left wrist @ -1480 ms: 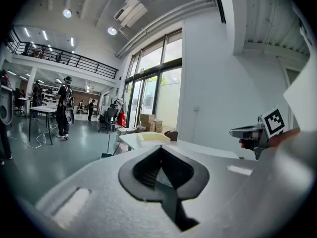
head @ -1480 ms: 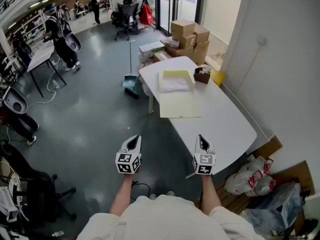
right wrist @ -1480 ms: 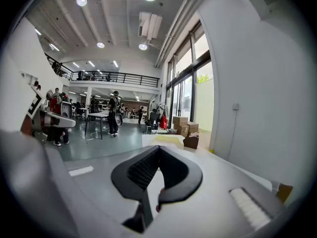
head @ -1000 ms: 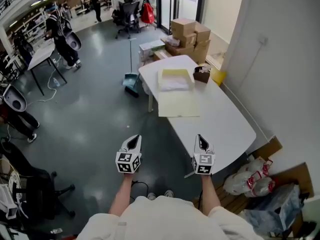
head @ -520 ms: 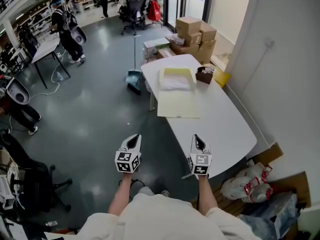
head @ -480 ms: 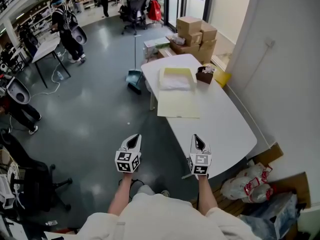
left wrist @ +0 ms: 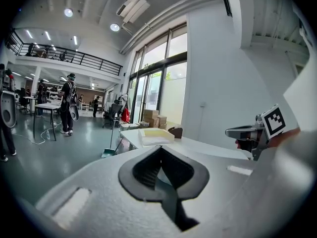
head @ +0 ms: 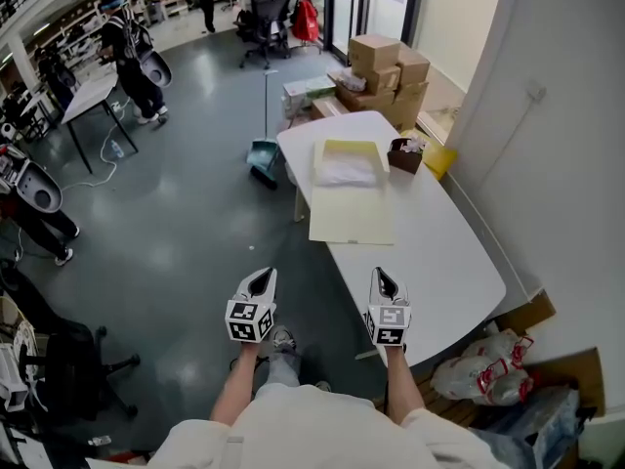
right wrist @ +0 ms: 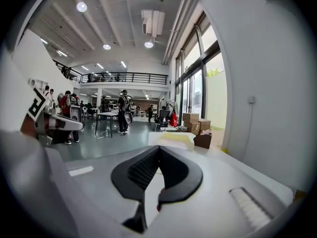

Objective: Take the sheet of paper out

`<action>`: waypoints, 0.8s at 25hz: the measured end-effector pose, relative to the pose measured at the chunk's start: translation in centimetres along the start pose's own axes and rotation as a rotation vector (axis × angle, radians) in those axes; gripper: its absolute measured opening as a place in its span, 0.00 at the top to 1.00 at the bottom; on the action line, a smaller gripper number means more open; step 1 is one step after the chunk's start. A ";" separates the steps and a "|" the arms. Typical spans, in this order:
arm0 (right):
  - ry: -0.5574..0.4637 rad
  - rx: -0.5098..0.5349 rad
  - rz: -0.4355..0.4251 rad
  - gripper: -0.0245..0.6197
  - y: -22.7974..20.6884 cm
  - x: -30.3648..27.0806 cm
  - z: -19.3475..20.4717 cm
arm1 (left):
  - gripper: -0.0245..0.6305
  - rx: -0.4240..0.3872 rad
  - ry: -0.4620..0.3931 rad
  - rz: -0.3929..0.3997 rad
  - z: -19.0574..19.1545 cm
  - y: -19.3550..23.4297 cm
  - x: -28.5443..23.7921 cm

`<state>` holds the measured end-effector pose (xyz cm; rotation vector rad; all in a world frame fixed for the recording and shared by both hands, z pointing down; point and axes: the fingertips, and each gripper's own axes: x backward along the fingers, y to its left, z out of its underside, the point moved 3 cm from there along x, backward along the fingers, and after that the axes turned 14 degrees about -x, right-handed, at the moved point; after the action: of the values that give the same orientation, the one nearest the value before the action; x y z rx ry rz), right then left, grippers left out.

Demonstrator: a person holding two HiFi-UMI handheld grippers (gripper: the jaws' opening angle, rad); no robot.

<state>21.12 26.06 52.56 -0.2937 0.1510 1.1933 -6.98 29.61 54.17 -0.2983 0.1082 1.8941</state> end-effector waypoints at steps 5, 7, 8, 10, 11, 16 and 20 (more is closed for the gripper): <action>0.012 -0.010 0.050 0.96 -1.1 -4.0 -0.6 | 0.96 0.012 -0.003 0.031 0.1 2.6 -4.2; 0.010 -0.011 0.071 0.96 -1.3 -5.9 -1.1 | 0.96 0.015 -0.005 0.044 -0.1 4.2 -6.1; 0.008 -0.009 0.083 0.96 -1.2 -6.9 -1.5 | 0.96 0.015 -0.009 0.052 -0.3 5.1 -7.0; 0.005 -0.006 0.104 0.96 -1.1 -8.8 -2.5 | 0.96 0.013 -0.017 0.066 -1.0 7.0 -8.9; 0.003 -0.007 0.113 0.96 -0.9 -9.9 -3.0 | 0.96 0.012 -0.021 0.071 -1.3 8.0 -9.8; 0.002 -0.012 0.154 0.96 0.0 -14.9 -4.7 | 0.96 0.010 -0.029 0.095 -2.3 13.2 -13.9; 0.006 -0.005 0.177 0.96 0.6 -18.6 -5.8 | 0.96 0.013 -0.031 0.116 -2.8 16.7 -17.2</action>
<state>13.96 7.88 51.94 -0.2922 0.1821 1.3685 -16.88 7.64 54.70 -0.2587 0.1191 2.0113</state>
